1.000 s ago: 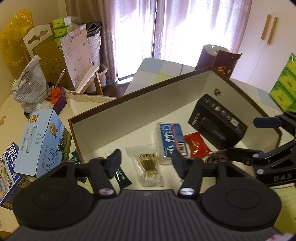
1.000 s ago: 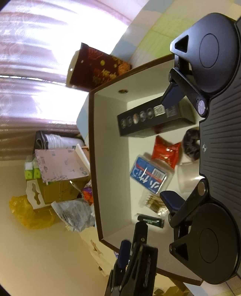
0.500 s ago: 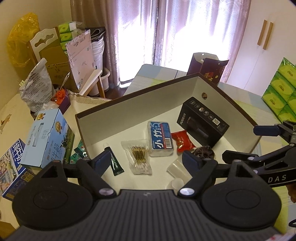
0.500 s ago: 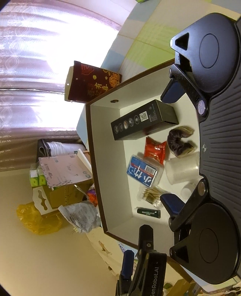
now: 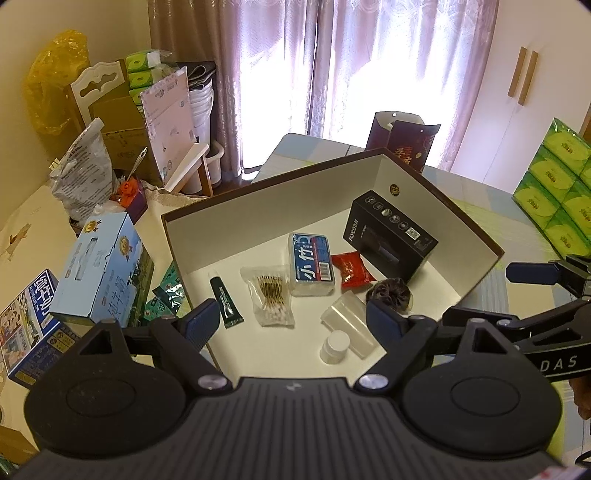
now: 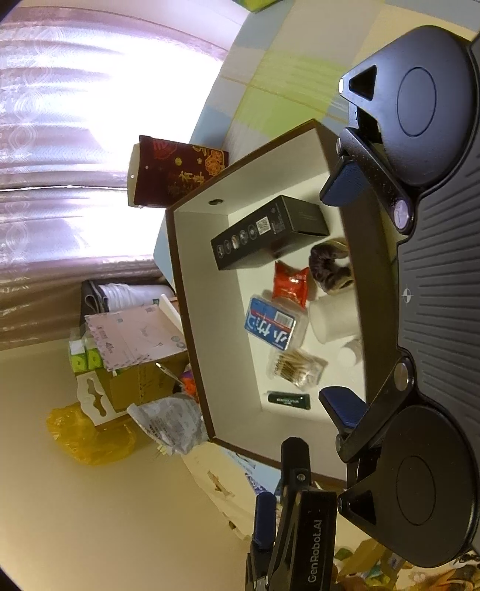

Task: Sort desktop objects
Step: 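Withdraw both open tools from the box toward the blue tube and white holder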

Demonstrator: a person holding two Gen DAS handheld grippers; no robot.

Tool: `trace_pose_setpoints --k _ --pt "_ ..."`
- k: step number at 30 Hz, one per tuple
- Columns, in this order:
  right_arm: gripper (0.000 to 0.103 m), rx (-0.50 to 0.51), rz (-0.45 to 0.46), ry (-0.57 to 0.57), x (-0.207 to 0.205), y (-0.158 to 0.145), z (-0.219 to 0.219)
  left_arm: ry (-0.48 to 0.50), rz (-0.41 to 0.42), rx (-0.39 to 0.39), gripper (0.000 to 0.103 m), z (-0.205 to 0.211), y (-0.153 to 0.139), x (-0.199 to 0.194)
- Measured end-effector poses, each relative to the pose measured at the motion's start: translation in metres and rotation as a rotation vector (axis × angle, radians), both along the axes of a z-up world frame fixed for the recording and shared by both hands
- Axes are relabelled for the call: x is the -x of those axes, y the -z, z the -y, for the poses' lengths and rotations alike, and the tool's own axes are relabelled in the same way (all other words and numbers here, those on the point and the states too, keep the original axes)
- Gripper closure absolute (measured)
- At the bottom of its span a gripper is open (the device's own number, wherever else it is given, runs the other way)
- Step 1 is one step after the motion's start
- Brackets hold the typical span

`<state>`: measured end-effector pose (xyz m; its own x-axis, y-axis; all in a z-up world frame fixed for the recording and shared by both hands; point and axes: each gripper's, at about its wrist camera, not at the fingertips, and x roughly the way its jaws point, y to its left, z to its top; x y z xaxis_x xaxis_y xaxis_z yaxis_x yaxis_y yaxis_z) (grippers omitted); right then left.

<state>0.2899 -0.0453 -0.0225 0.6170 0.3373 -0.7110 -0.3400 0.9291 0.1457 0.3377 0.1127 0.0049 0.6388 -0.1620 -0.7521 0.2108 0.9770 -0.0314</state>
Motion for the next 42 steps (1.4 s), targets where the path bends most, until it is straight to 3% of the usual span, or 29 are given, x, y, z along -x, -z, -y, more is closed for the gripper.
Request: trace_pose_setpoints --k 21,42 --pt "0.002 -0.016 -0.008 0.007 0.073 -0.005 0.024 -0.021 -0.013 0.009 0.019 0.004 -0.004 0.069" --pt "0.002 0.01 -0.119 0.05 0.117 0.031 0.055 0.019 -0.117 -0.032 0.019 0.025 0.037 0.103"
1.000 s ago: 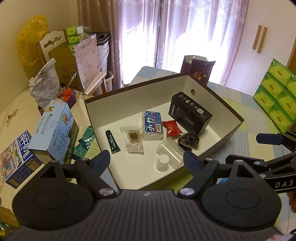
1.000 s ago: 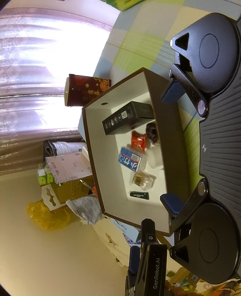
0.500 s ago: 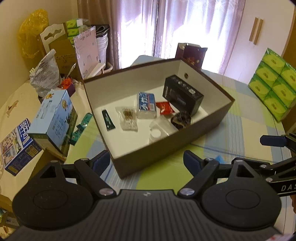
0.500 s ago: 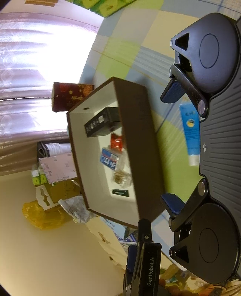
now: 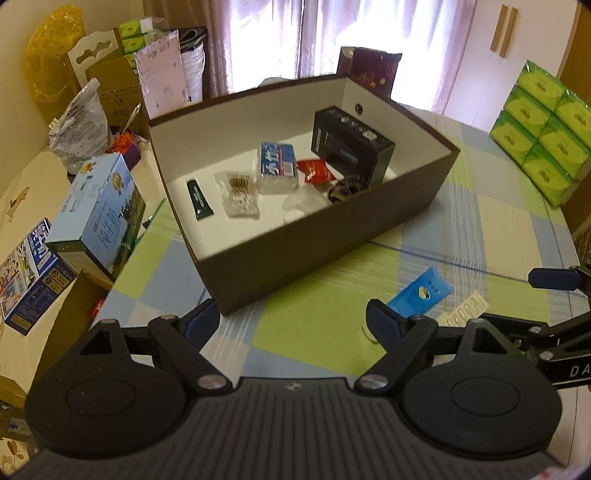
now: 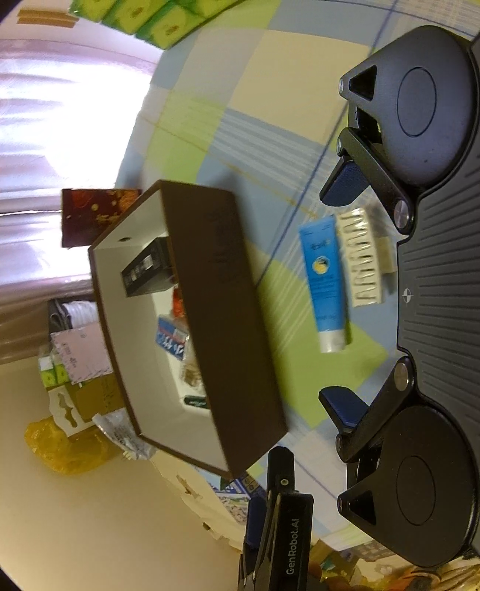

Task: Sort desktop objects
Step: 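Withdraw both open tools from the box toward the blue tube and white holder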

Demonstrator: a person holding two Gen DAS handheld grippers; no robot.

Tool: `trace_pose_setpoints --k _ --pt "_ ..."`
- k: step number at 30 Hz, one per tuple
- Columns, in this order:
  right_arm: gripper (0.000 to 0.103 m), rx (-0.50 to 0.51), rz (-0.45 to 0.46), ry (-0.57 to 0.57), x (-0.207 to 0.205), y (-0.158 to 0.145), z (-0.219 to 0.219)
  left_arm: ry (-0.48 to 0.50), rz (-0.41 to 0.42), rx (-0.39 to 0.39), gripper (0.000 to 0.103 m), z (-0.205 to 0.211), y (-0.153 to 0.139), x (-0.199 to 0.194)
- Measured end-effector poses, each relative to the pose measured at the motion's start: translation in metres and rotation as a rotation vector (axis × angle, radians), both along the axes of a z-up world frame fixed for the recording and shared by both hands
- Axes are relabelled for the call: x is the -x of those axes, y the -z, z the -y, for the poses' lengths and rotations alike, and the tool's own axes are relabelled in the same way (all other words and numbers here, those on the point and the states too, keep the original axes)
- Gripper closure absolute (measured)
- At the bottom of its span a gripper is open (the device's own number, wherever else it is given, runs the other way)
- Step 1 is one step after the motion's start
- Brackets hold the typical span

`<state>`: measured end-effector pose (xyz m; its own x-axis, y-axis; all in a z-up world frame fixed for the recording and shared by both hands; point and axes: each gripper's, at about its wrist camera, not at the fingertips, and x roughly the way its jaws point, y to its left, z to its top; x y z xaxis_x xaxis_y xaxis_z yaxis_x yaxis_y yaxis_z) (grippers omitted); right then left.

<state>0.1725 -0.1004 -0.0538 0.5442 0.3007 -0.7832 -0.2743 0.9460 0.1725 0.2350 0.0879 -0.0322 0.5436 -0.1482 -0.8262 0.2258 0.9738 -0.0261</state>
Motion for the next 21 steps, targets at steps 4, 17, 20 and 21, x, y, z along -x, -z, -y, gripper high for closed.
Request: trace_pose_setpoints --k 4,17,20,21 --pt "0.002 0.01 -0.029 0.006 0.005 0.014 0.007 0.007 -0.035 -0.006 0.019 0.002 0.014 0.003" --pt "0.002 0.04 -0.047 -0.024 0.011 0.06 0.014 0.041 -0.114 -0.031 0.019 0.01 0.056 -0.006" --pt "0.002 0.03 -0.041 -0.023 0.009 0.067 0.015 0.059 -0.127 -0.032 0.019 0.016 0.062 -0.012" --pt "0.002 0.03 -0.034 -0.023 0.008 0.069 0.015 0.063 -0.131 -0.032 0.019 0.018 0.064 -0.014"
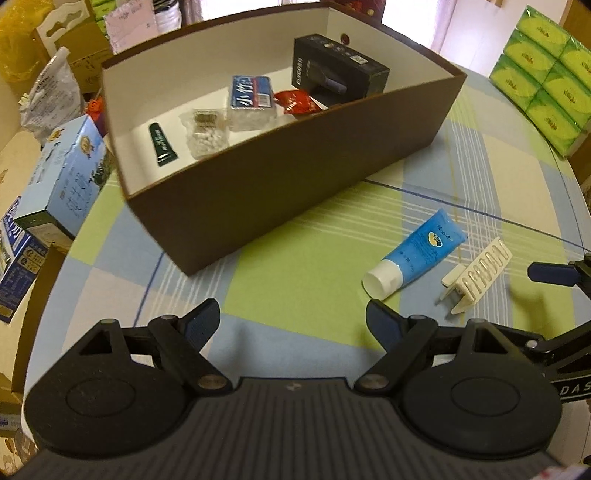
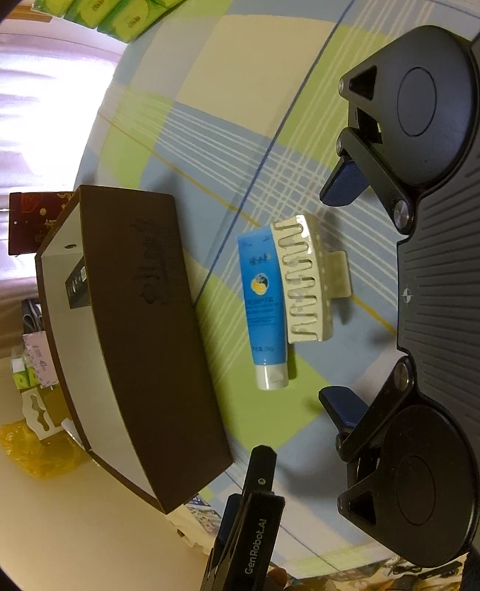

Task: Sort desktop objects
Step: 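Withdraw both open tools from the box toward the blue tube and white holder, then grasp the blue hand cream tube with the left tool while the right tool grasps the white holder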

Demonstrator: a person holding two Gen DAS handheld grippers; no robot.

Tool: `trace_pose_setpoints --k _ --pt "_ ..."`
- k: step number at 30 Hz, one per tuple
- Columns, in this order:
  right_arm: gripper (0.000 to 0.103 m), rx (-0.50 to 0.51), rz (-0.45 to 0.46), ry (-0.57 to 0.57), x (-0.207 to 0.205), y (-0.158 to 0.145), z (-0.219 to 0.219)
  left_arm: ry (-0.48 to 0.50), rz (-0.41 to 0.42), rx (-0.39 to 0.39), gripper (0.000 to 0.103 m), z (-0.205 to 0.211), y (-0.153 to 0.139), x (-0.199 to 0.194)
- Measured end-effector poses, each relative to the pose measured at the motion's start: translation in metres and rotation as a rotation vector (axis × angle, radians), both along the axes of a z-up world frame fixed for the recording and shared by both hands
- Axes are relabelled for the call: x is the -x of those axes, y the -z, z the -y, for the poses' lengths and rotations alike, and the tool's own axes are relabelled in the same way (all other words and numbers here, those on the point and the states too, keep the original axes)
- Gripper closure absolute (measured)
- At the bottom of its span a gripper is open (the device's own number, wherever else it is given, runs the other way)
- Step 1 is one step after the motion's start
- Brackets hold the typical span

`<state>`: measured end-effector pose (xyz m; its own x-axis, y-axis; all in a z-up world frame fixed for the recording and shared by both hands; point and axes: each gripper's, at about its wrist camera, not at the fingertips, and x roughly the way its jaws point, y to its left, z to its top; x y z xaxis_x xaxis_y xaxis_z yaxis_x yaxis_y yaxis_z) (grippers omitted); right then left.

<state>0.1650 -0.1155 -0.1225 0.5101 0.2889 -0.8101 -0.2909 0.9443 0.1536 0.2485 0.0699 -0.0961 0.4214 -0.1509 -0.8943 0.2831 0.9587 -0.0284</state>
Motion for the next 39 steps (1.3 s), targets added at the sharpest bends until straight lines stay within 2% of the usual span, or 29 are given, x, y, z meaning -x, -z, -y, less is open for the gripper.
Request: trace_pose_setpoints --k 7,9,13,15,20,25,33,37,38,39 --pt "0.004 0.026 0.049 -0.03 -0.009 0.011 -0.001 0.046 -0.013 -0.013 0.019 0.014 0.01 -0.014" --pt "0.007 0.042 0.062 -0.043 -0.011 0.014 -0.002 0.069 -0.011 -0.019 0.019 0.019 0.012 -0.016" --pt "0.02 0.073 0.072 -0.073 -0.014 0.02 -0.005 0.106 -0.013 -0.014 0.019 0.027 0.015 -0.021" --pt "0.021 0.076 0.078 -0.084 -0.014 0.02 -0.004 0.129 -0.01 -0.008 0.019 0.032 0.016 -0.023" --pt "0.021 0.075 0.049 -0.07 -0.011 0.019 0.008 0.233 -0.005 0.015 0.02 0.045 0.018 -0.024" --pt "0.021 0.074 0.024 -0.02 -0.008 0.016 0.026 0.386 0.002 0.003 0.023 0.069 0.027 -0.023" --pt "0.021 0.072 0.003 0.028 0.001 0.012 0.041 0.54 -0.004 -0.022 0.045 0.097 0.053 -0.032" --pt "0.021 0.071 0.002 0.038 0.003 0.01 0.043 0.579 0.013 -0.026 0.06 0.105 0.059 -0.031" --pt "0.021 0.071 0.002 0.038 0.003 0.01 0.044 0.579 0.015 -0.016 0.067 0.105 0.059 -0.031" --pt "0.021 0.07 0.002 0.04 0.003 0.01 0.044 0.568 0.02 -0.011 0.068 0.105 0.059 -0.03"
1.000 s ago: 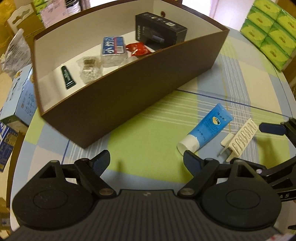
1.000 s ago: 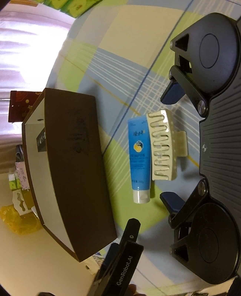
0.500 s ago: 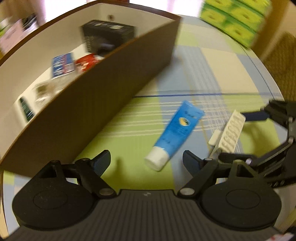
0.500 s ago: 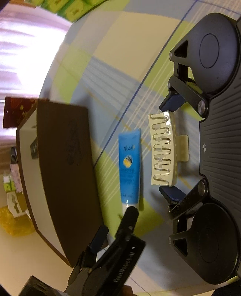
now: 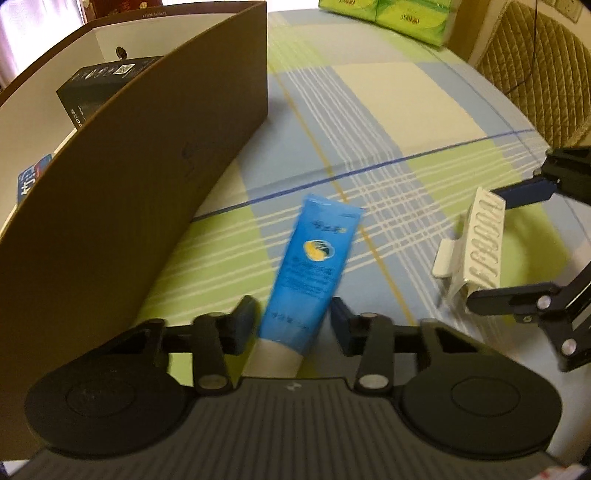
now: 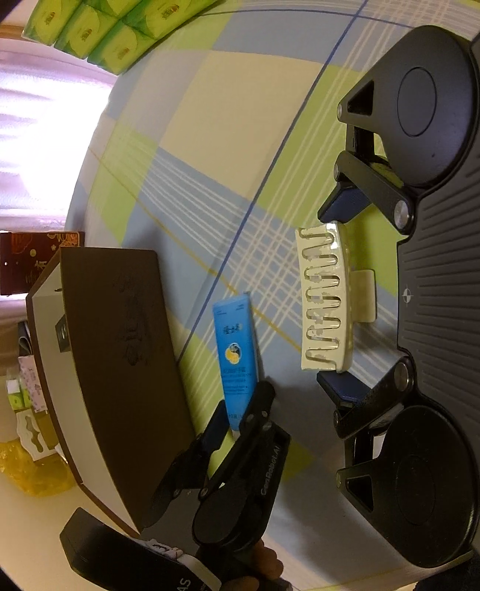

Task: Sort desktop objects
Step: 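Grasp the blue hand cream tube with the left tool while the right tool grasps the white holder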

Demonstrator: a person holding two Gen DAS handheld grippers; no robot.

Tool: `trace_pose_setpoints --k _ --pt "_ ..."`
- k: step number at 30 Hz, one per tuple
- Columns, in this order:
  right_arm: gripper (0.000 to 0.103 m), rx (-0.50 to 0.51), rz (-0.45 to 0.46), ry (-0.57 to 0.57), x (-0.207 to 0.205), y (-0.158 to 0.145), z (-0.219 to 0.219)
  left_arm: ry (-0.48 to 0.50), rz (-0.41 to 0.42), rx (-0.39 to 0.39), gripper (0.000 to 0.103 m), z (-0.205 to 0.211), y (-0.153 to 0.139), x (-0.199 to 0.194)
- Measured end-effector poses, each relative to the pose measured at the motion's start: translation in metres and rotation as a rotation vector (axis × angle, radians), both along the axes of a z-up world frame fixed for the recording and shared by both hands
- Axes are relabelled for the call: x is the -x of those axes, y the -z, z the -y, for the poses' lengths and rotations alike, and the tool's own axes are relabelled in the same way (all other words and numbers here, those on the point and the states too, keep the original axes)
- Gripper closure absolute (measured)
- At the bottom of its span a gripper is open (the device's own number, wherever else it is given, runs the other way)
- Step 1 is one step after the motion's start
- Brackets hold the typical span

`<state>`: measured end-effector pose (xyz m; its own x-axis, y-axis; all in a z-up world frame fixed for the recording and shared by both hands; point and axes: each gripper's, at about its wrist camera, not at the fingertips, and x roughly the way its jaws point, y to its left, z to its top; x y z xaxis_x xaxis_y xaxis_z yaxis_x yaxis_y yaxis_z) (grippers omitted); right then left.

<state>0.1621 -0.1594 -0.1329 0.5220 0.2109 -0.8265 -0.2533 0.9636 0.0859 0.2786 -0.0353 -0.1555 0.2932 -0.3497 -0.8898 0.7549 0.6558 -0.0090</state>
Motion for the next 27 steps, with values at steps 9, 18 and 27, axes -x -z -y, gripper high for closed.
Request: trace_pose_setpoints --k 9,18,27 --pt "0.021 0.0 0.003 0.002 0.0 0.001 0.0 -0.149 -0.015 -0.008 0.076 -0.025 -0.004 0.014" --pt "0.02 0.0 0.014 -0.098 0.007 0.001 -0.002 -0.336 -0.116 -0.028 0.076 -0.065 -0.012 0.046" --pt "0.005 -0.103 -0.098 0.154 0.002 -0.004 0.007 -0.387 -0.153 -0.01 0.076 -0.069 -0.013 0.044"
